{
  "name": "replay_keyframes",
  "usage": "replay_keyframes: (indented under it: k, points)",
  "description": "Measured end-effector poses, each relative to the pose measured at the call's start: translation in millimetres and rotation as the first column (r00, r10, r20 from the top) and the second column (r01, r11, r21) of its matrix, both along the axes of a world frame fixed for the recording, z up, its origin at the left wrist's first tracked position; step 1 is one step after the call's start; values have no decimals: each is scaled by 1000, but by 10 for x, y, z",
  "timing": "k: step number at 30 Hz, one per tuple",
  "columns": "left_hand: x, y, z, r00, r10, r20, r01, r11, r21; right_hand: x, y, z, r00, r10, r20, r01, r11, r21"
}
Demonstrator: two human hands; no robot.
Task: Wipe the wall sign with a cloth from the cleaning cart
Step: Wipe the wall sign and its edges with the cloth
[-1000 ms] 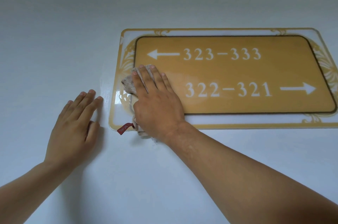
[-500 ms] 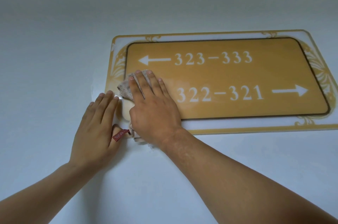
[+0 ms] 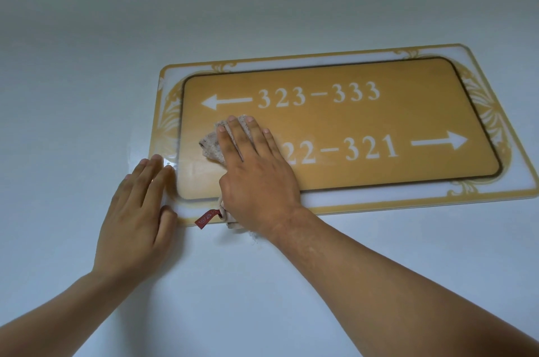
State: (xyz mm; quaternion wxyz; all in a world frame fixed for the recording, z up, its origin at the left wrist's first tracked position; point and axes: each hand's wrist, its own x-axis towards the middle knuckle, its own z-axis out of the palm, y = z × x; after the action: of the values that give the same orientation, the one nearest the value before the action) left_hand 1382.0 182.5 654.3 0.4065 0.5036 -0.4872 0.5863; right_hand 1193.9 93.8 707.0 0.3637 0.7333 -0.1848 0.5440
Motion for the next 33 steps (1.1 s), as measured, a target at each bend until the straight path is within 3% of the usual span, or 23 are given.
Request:
replay_keyframes:
  k: [4,22,33]
  points:
    - [-41,-10,-16,1000,-1,-5,1,1000,-12,-61,-38,2,1000,-3,3,3,1000,-2]
    - [-556,-249,-71,973,55,226,-84,989,124,-459,-225,-34,1000,5,28,-5,1000,12]
    - [-820,-288,35,986,75,146,-86,994,71,-589,-307,-52,1000,4,23,-4,1000,6]
